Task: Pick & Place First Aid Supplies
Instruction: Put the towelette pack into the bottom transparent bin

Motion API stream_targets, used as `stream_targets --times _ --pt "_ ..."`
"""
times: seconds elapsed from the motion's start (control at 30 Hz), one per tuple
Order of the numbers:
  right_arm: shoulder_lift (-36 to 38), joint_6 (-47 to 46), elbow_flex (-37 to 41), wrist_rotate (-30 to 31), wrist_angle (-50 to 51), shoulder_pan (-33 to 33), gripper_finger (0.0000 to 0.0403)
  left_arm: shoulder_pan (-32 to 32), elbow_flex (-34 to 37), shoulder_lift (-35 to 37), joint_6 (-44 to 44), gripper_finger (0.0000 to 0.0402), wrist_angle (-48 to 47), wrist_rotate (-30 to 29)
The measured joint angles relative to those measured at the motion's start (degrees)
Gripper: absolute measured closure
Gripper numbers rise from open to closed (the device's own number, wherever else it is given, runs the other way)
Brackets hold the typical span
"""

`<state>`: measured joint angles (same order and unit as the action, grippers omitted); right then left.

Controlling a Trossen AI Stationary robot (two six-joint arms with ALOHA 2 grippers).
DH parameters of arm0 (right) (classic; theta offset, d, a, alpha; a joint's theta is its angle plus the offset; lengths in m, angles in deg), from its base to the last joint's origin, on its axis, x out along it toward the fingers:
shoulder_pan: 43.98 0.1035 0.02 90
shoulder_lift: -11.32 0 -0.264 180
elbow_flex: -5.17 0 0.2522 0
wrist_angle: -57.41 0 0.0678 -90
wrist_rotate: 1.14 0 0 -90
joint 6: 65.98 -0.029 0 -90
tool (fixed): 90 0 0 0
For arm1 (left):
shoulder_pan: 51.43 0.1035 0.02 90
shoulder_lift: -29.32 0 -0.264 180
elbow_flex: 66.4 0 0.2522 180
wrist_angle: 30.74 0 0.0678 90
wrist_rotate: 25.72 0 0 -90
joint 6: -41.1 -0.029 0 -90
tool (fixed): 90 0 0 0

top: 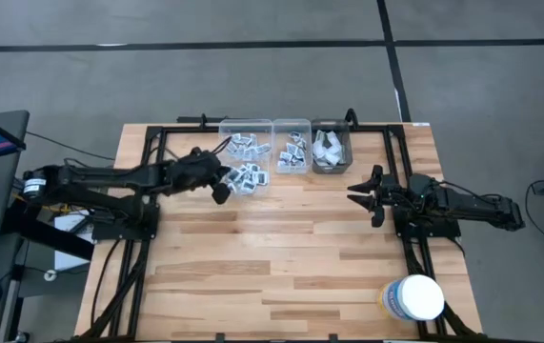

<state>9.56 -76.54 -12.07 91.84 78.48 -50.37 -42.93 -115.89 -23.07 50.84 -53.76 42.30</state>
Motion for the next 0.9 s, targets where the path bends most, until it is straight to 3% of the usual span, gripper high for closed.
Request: stream_targets --times 0.27,0.57,0.9 --pt "0.0 -0.02 0.0 -0.02 -0.01 -0.02 0.0278 2.66 -6.16 -4.08 -2.23 0.0397 -2.35 1.51" --pt "-0.02 -0.01 0.0 0.0 -0.02 -0.02 0.0278 8.22 -6.55 -7.7 5.09 0.0397 -2.28 1.52" --pt "-0.01 0.0 0.01 0.0 -0.02 -0.01 0.0278 10.97 -6.55 -15.5 5.11 0.0395 -1.87 6.2"
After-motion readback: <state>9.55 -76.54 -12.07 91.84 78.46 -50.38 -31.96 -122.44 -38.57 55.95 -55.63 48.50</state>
